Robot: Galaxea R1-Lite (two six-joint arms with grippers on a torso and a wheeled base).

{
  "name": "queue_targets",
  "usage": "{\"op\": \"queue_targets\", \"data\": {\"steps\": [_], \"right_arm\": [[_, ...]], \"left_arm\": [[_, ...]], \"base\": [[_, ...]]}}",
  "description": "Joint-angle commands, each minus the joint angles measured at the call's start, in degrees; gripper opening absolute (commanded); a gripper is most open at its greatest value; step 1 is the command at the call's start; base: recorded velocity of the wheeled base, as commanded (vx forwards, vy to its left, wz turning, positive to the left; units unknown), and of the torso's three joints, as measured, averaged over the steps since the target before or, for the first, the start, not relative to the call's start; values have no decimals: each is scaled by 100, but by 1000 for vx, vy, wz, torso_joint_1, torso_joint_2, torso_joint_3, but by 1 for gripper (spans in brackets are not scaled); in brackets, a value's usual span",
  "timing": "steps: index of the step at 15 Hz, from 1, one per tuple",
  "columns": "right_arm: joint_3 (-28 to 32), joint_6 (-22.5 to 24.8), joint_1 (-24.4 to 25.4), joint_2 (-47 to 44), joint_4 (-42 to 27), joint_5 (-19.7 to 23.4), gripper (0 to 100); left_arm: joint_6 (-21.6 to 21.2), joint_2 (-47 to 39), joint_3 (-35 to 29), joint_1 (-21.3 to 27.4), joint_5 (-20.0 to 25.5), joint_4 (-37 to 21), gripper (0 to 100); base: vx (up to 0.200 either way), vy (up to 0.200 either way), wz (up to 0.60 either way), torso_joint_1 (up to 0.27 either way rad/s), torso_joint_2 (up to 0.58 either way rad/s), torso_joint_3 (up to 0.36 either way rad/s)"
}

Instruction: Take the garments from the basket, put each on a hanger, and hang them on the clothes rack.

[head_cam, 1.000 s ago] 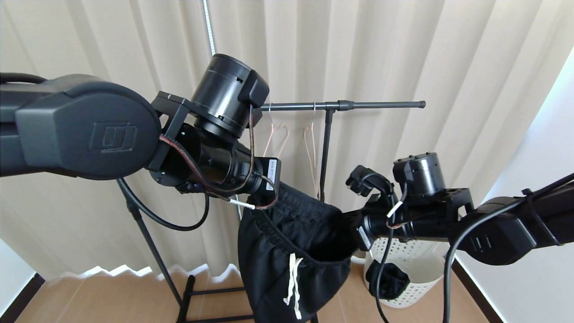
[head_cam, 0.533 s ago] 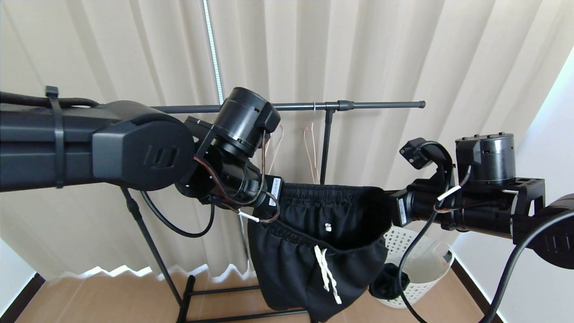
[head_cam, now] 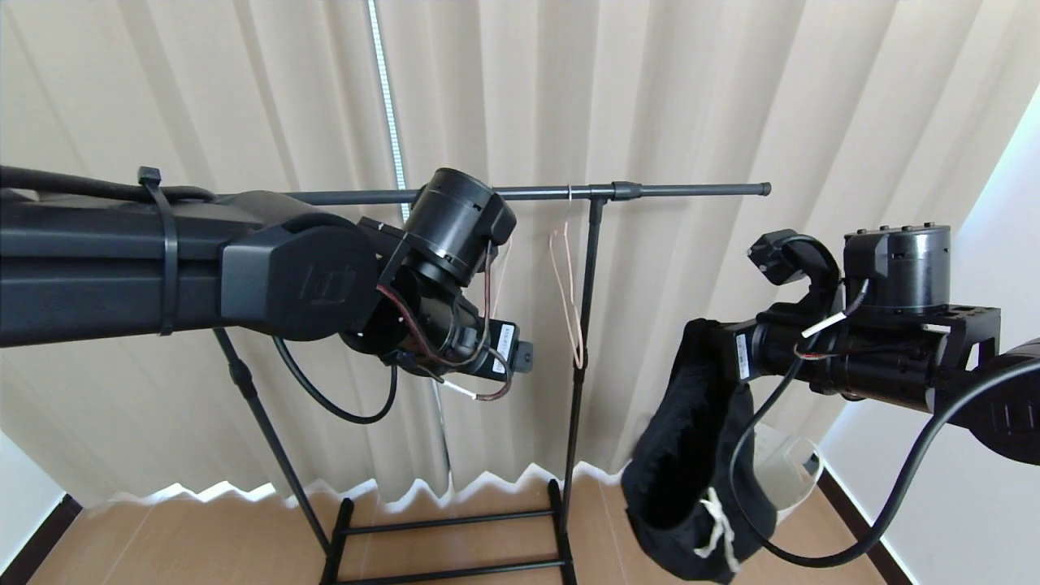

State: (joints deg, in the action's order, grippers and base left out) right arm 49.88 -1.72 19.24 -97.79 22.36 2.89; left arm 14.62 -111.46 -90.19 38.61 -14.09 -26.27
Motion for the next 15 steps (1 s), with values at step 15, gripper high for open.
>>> {"op": "queue_targets", "data": {"steps": [15], "right_arm": [[-146,22,-166,542,-3,27,0]], "left_arm": [[-706,-2275,-2441,-1303,-252,755,100]], "base": [[0,0,0,0,0,0]]}}
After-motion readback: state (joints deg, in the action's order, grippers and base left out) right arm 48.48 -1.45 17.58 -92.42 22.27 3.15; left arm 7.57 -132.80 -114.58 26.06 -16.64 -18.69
